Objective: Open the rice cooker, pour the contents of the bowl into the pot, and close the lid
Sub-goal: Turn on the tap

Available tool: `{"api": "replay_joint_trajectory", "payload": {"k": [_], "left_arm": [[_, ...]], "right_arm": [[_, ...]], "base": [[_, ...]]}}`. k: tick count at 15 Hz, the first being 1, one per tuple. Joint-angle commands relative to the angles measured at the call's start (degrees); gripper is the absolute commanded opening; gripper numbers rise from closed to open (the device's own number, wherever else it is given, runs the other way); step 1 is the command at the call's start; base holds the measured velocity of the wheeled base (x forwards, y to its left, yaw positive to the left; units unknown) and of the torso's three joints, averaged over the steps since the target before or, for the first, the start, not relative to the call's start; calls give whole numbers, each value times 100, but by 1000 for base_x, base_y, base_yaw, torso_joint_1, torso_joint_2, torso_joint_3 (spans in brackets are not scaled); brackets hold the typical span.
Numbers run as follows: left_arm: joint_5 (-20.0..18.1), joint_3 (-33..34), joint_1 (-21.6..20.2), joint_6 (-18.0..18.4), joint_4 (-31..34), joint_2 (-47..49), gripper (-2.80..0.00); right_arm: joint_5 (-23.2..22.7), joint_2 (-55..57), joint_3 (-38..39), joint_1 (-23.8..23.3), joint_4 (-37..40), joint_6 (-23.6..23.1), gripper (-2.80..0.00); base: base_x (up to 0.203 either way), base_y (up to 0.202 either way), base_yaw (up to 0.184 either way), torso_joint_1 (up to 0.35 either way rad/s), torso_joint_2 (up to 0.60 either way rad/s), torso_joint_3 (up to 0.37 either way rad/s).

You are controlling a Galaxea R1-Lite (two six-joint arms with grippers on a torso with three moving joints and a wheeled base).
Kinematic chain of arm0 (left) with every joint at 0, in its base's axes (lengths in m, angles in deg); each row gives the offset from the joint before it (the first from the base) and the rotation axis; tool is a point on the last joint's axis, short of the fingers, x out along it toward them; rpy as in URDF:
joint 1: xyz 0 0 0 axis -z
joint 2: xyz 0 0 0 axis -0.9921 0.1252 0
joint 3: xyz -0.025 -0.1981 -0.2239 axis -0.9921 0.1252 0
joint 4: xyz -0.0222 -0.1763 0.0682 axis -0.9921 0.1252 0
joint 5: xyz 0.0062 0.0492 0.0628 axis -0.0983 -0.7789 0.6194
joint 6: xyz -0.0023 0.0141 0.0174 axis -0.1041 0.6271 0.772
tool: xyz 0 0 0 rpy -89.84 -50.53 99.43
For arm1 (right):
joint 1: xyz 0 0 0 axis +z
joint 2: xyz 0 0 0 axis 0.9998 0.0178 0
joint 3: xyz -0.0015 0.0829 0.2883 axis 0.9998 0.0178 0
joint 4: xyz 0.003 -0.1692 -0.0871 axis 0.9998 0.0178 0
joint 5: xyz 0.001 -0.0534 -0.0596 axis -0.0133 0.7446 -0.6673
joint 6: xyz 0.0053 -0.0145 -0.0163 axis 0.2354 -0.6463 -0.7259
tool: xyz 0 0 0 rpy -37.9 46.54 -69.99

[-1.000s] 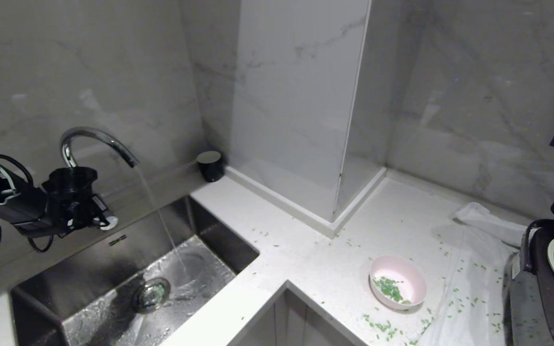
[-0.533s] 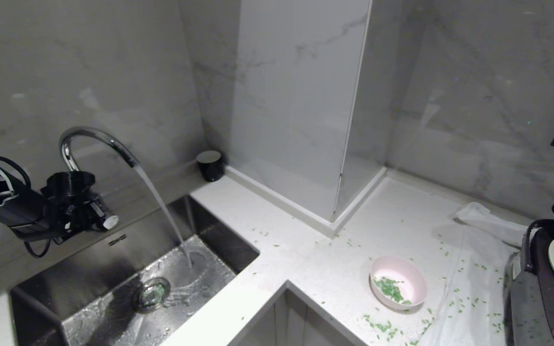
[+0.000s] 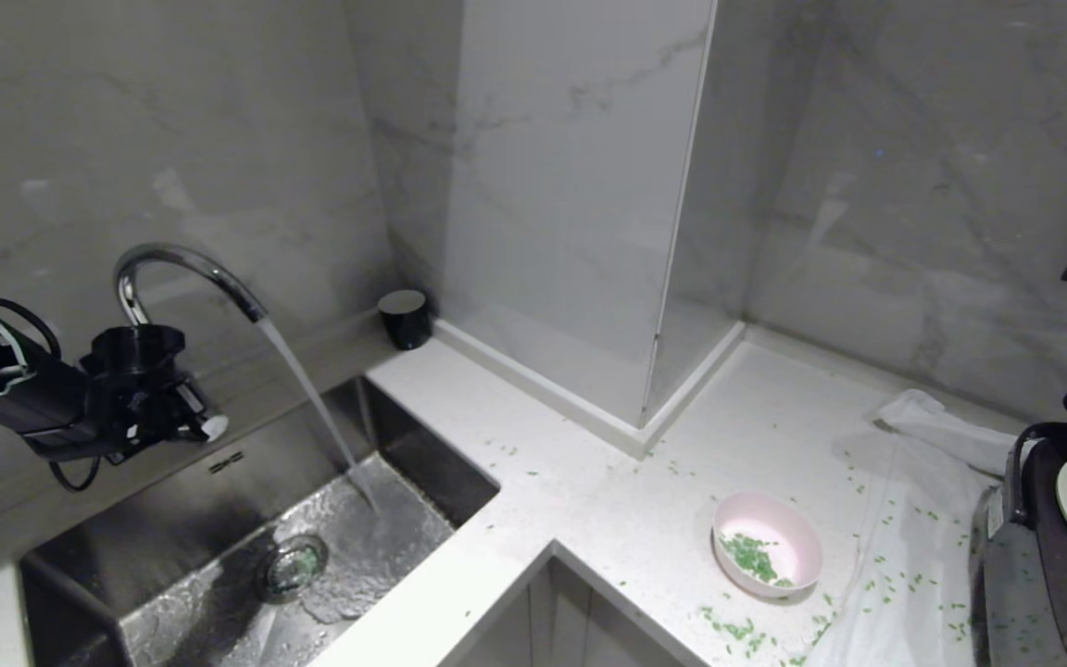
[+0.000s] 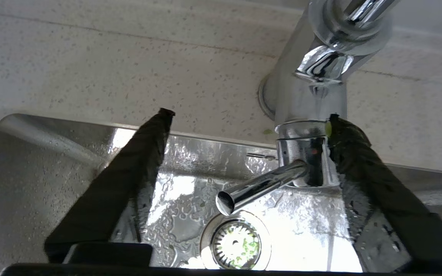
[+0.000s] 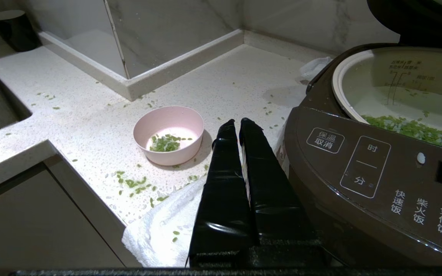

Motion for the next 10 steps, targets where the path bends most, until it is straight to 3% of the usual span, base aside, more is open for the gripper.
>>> {"api": "replay_joint_trajectory", "payload": {"k": [1,3,4,10], "left_arm": [[28,-31,-3,-30,-31,144,0],[29,-56,-21,-70,-41,160,0],[29,-78,-12,-71,-41,160,-280],[81,-201,-109,-107,-32,152,-280]], "right_arm": [[-1,-9,1,0,0,-1,-280],[-1,-9,1,0,0,-1,-280],[-1,-9,1,0,0,-1,-280],[-1,-9,1,0,0,-1,-280]], "base": [[0,0,0,0,0,0],[0,0,0,0,0,0],[0,0,0,0,0,0],[0,0,0,0,0,0]]}}
